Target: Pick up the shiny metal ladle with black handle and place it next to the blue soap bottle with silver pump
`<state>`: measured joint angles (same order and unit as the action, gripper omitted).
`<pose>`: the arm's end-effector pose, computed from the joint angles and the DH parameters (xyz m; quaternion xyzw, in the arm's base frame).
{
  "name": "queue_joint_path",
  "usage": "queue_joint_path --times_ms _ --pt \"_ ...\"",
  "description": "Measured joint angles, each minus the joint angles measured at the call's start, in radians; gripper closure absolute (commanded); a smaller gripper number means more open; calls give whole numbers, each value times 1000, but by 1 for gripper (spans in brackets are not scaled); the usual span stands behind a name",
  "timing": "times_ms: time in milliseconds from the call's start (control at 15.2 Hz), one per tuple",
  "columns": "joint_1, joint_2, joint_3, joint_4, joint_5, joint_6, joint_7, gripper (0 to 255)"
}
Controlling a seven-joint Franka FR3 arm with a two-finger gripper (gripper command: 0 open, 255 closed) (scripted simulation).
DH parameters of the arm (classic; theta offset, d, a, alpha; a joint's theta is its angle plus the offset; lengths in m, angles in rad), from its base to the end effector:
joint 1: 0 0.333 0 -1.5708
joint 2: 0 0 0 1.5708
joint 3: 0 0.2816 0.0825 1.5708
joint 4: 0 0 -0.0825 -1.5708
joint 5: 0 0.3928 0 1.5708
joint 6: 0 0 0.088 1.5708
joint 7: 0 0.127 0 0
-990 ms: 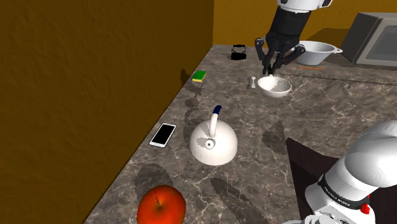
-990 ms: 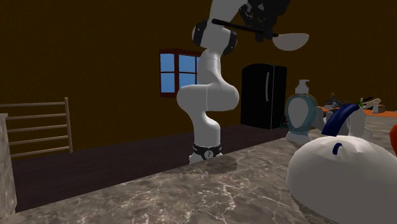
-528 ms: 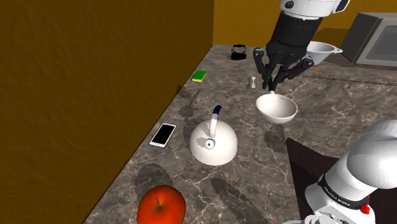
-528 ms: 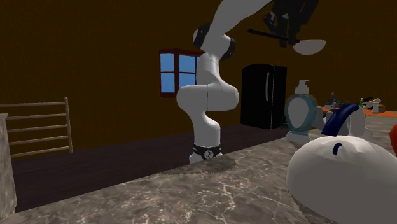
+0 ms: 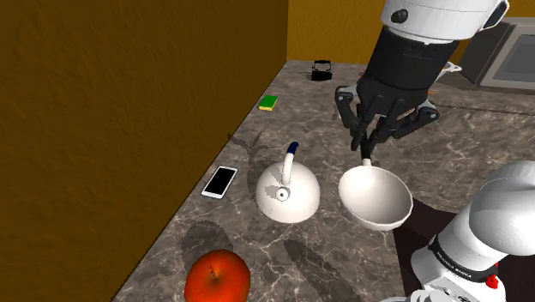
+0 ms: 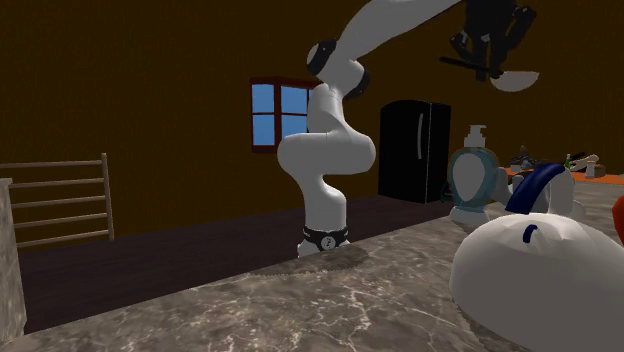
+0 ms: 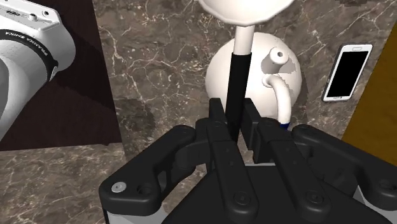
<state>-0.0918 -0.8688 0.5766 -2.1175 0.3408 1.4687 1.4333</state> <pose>0.2575 0.2653 0.6077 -0.8644 0.4973 -0.0724 0.0142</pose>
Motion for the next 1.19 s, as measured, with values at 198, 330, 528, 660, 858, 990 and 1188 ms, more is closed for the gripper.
queue_joint_path --times_ms 198,330,528,660,858,990,1188 --pt "9 -16 20 -25 18 14 17 255" --pt "14 -26 27 -54 25 33 17 255" --pt "24 -45 35 -104 38 64 15 255" --pt "28 -54 44 -134 47 86 15 255" --pt "37 -69 55 -180 60 118 13 255" --pt "42 -77 64 -209 69 140 12 255" --pt "51 -91 77 -254 83 171 10 255"
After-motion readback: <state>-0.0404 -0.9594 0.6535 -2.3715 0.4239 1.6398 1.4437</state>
